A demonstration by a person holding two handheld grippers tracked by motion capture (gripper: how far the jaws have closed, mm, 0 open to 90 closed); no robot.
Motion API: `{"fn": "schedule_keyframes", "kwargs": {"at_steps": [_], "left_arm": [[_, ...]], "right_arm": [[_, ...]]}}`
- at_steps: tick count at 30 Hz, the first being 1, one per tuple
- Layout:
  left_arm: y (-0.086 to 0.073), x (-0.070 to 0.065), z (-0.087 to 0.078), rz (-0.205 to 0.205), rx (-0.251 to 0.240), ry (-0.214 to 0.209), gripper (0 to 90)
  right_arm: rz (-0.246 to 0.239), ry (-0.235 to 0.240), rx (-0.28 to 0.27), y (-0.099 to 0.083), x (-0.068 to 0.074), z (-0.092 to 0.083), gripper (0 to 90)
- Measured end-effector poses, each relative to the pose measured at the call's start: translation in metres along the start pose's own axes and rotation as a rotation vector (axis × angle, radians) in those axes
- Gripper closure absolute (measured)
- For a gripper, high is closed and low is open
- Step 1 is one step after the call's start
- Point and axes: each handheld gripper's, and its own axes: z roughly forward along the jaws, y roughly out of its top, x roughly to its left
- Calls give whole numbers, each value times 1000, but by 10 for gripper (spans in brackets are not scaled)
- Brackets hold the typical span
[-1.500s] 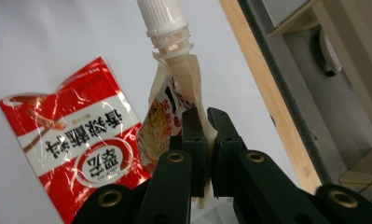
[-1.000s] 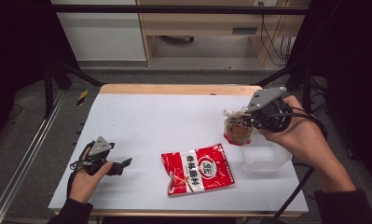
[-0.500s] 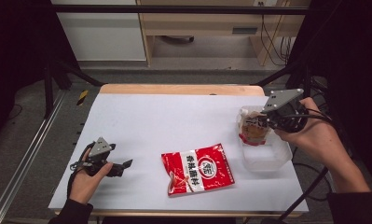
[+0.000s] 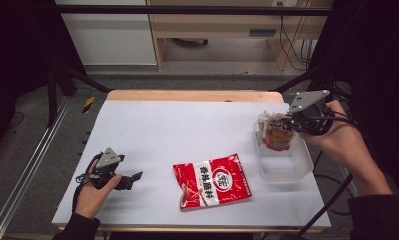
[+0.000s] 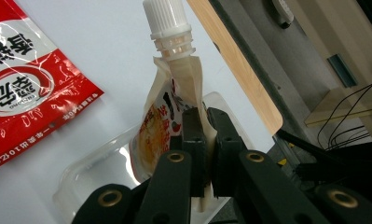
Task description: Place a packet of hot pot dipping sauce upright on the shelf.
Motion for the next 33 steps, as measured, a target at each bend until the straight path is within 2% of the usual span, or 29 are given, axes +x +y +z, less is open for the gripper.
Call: {"fn": "schedule_keyframes", "kwargs": {"at_steps": [11, 14, 21, 29, 33], "left_arm": [[1, 0, 2, -17, -7, -29, 75], [0, 0, 2, -14, -5, -30, 75], [0, 0, 4, -15, 3, -31, 75], [0, -1, 5, -7, 9, -29, 75], [0, -2, 5, 0, 14, -30, 75]], "right_arm": [[27, 16, 23, -8, -5, 17, 866], [30, 9, 24, -6, -8, 23, 866], [40, -40, 11, 2, -20, 34, 867], [39, -49, 29, 8, -26, 51, 866], [35, -38, 34, 7, -27, 56, 866]]}}
